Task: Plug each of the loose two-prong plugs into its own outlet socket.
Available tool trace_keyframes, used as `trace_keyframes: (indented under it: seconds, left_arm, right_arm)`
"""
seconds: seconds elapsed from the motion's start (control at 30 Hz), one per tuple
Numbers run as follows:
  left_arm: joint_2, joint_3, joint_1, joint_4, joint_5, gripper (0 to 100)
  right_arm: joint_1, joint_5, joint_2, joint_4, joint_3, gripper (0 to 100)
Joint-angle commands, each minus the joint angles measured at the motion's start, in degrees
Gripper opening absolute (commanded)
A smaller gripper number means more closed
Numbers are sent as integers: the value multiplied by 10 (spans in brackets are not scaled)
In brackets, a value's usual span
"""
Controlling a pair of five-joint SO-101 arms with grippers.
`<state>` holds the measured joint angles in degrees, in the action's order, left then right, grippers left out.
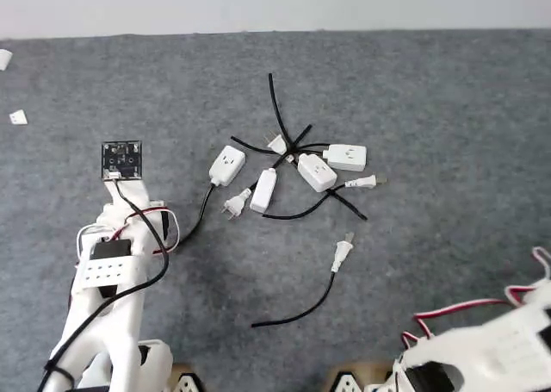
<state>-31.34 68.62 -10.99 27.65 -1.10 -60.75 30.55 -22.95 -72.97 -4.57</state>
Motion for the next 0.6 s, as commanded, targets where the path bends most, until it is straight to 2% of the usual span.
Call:
trace_keyframes:
  seconds: [0.0,0.13,0.27,0.37,0.47,0.57]
  left_arm:
    - [-19,-3,4,-2,7,44]
    - [-19,-7,2,4,4,126]
    - [-19,-4,4,5,4,179]
    - [-19,-3,5,7,4,137]
    - [-19,-3,26,7,9,66]
    - [-19,-6,43,4,9,9]
  right_arm:
    - [7,8,-40,-103,-150,247]
    - [9,4,-49,-218,-265,173]
    - [12,-7,-21,-301,-323,161]
    - [10,-51,16,-299,-297,106]
    - [19,-51,58,-298,-231,13]
    - [23,-53,112,-298,-181,15]
